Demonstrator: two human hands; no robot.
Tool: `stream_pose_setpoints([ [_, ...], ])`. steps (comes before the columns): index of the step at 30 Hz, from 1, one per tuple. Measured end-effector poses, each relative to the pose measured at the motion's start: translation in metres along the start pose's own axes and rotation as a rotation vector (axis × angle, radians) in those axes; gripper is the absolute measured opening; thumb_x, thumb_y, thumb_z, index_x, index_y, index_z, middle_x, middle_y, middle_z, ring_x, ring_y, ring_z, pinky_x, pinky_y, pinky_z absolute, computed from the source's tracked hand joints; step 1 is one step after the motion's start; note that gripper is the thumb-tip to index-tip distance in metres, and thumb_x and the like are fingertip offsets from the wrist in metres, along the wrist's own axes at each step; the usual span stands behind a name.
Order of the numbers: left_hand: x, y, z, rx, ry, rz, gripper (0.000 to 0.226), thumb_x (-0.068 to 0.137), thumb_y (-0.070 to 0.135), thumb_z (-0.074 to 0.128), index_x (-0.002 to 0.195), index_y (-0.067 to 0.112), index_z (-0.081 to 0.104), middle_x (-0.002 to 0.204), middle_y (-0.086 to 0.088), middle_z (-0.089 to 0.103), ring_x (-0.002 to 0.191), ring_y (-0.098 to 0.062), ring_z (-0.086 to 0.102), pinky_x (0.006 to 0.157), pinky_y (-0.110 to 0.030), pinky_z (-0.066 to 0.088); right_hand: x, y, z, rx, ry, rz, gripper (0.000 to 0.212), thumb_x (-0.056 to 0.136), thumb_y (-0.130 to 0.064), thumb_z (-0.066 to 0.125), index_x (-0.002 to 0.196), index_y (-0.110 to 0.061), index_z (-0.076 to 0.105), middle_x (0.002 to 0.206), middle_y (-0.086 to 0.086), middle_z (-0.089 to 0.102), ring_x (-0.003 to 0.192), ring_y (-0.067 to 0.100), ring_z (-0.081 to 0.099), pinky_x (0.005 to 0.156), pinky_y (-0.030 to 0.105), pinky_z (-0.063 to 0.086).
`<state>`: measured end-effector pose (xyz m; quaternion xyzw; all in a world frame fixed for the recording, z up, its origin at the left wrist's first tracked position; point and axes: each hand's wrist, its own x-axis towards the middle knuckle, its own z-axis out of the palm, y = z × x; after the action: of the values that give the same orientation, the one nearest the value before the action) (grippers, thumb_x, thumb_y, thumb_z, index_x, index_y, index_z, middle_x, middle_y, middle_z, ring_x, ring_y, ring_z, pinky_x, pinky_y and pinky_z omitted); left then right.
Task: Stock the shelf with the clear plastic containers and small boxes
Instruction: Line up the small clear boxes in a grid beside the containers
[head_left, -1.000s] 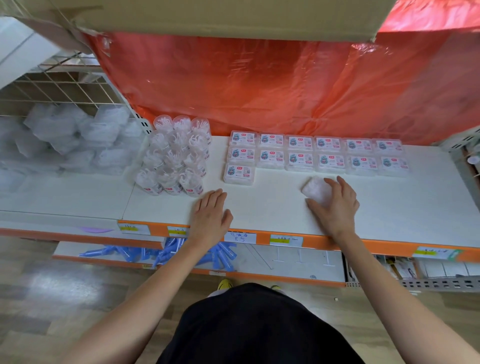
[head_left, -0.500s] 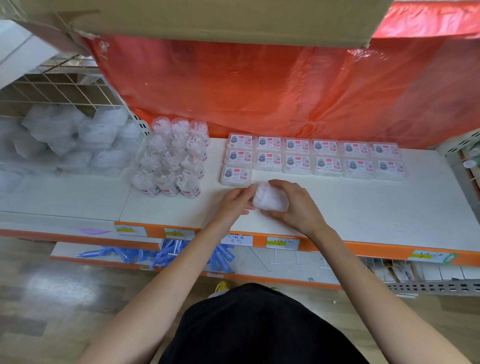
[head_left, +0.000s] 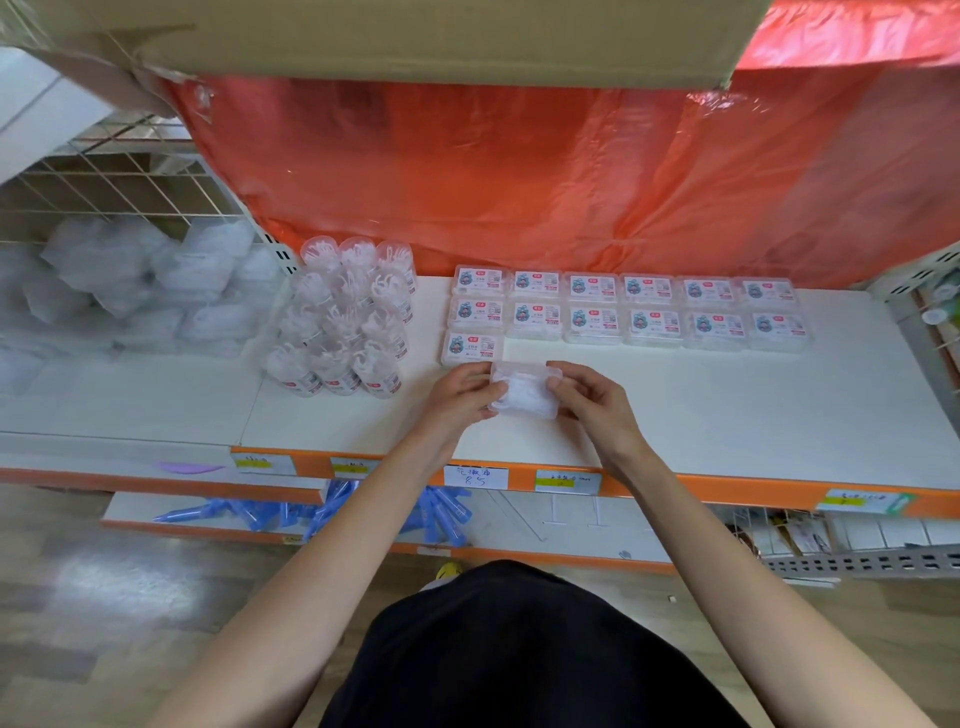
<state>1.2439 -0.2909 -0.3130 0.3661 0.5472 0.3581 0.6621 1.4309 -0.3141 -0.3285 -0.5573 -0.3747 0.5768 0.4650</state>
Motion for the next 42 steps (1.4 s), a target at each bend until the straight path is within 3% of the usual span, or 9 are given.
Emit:
stream_pose_setpoints([
  [7,0.0,0.004,-0.008,-0.044,0.08,-0.153,0.035,0.099,0.048,0.047,0.104,0.019,0.066,0.111,-0.006,0.067,0.102,-0.025,0.067,0.082,-0.038,0.057,-0.004,-0.001,-0.002,-0.129,-0.099,-0.182,0.034,0.082,0.007,0.072,0.111,-0.01,0.069,0.113,-0.001,0.07,0.105,0.005,0.066,0.094,0.019,0.048],
  [11,0.001,0.002,-0.006,-0.141,0.088,-0.186,0.025,0.097,0.031,0.058,0.103,0.008,0.063,0.102,-0.009,0.065,0.096,-0.028,0.066,0.085,-0.036,0.056,-0.006,0.007,-0.002,-0.162,-0.152,-0.185,0.039,0.081,0.008,0.072,0.108,-0.019,0.07,0.133,0.004,0.061,0.128,0.005,0.053,0.107,0.022,0.041],
  [15,-0.002,-0.004,-0.005,-0.188,0.107,-0.12,0.01,0.09,0.0,0.064,0.097,0.007,0.062,0.098,-0.008,0.065,0.089,-0.019,0.065,0.082,-0.029,0.056,-0.006,0.013,-0.001,-0.216,-0.157,-0.166,0.046,0.083,0.016,0.063,0.103,-0.025,0.072,0.141,0.007,0.054,0.136,-0.001,0.04,0.104,0.018,0.041],
  [18,-0.002,-0.009,-0.009,-0.189,0.11,-0.057,0.019,0.089,-0.005,0.063,0.1,0.01,0.061,0.103,-0.005,0.065,0.093,-0.015,0.065,0.078,-0.024,0.055,-0.008,0.01,0.0,-0.166,-0.145,-0.116,0.047,0.087,0.015,0.055,0.108,-0.023,0.071,0.134,-0.001,0.059,0.127,0.0,0.05,0.099,0.019,0.046],
  [22,-0.003,-0.01,-0.012,-0.148,0.054,0.004,0.024,0.088,-0.007,0.062,0.104,0.01,0.062,0.108,-0.005,0.065,0.099,-0.014,0.064,0.079,-0.02,0.054,-0.003,0.006,0.004,0.039,0.016,0.045,0.027,0.097,-0.006,0.056,0.122,-0.014,0.064,0.113,0.005,0.067,0.092,0.015,0.064,0.075,0.022,0.054],
  [29,-0.002,-0.009,-0.012,-0.082,-0.009,0.053,0.028,0.087,-0.008,0.062,0.11,0.007,0.063,0.118,-0.012,0.066,0.109,-0.022,0.064,0.094,-0.034,0.052,0.003,0.0,0.011,-0.027,-0.058,0.156,0.022,0.092,-0.012,0.066,0.113,-0.008,0.067,0.095,0.006,0.074,0.082,0.012,0.068,0.071,0.022,0.054],
  [34,-0.001,-0.01,-0.011,-0.096,0.093,0.052,0.024,0.092,0.012,0.064,0.116,0.009,0.061,0.113,-0.005,0.068,0.102,-0.02,0.066,0.082,-0.03,0.056,0.003,0.001,0.013,0.055,0.025,0.177,0.028,0.09,-0.004,0.064,0.117,-0.011,0.065,0.096,0.008,0.072,0.077,0.011,0.068,0.065,0.02,0.051],
  [38,-0.005,-0.009,-0.003,0.024,0.023,-0.055,0.032,0.093,0.024,0.065,0.123,0.014,0.058,0.111,-0.005,0.069,0.094,-0.018,0.07,0.078,-0.033,0.056,0.004,0.006,0.013,0.152,0.058,0.196,0.037,0.089,0.001,0.062,0.124,-0.008,0.056,0.098,0.013,0.073,0.083,0.02,0.07,0.071,0.027,0.053],
  [42,-0.005,-0.011,0.008,0.075,-0.041,-0.018,0.031,0.095,0.015,0.061,0.126,0.017,0.057,0.096,-0.001,0.07,0.079,-0.017,0.068,0.073,-0.027,0.056,0.002,0.008,0.012,0.131,0.019,0.197,0.049,0.089,-0.002,0.066,0.134,-0.004,0.046,0.109,0.016,0.071,0.093,0.022,0.071,0.079,0.029,0.056],
])
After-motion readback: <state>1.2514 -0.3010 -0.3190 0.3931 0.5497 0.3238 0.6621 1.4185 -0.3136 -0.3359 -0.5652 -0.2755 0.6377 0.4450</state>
